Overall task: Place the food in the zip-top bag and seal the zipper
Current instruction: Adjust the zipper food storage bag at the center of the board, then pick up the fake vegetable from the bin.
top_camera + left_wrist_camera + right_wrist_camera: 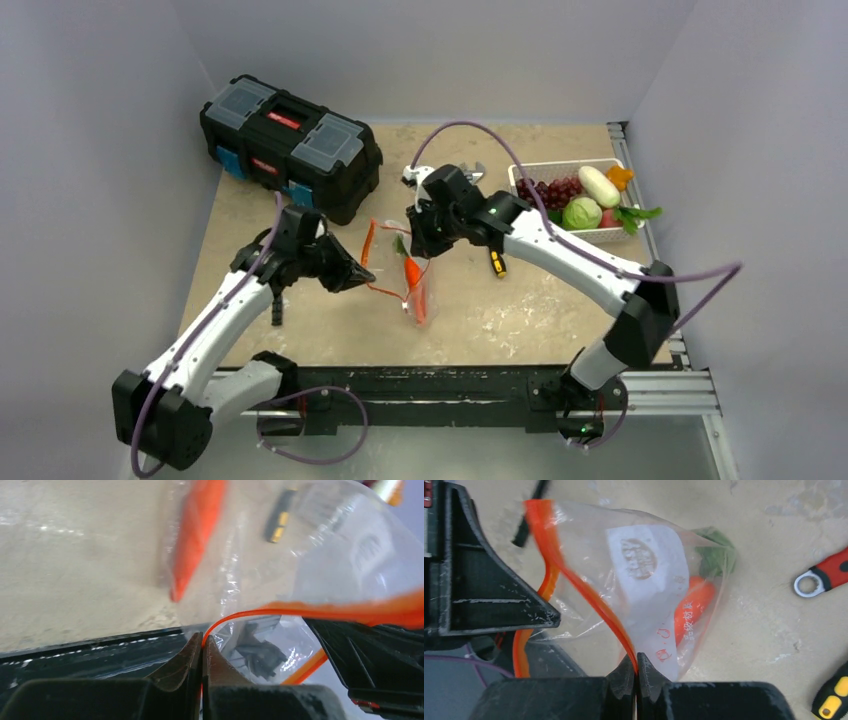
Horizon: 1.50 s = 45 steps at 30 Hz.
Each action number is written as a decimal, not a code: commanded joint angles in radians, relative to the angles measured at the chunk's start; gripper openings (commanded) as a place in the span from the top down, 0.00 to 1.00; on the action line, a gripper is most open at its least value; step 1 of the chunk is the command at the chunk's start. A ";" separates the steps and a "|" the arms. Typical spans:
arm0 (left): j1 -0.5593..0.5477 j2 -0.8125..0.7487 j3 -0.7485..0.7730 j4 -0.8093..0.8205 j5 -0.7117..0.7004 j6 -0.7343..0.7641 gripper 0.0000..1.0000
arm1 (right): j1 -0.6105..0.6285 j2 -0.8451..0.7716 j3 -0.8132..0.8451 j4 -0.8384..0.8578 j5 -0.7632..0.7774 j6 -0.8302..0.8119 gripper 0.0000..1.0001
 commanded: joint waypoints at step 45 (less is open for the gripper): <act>0.013 0.340 0.514 -0.142 -0.059 0.433 1.00 | -0.141 -0.101 -0.009 0.103 0.107 0.084 0.36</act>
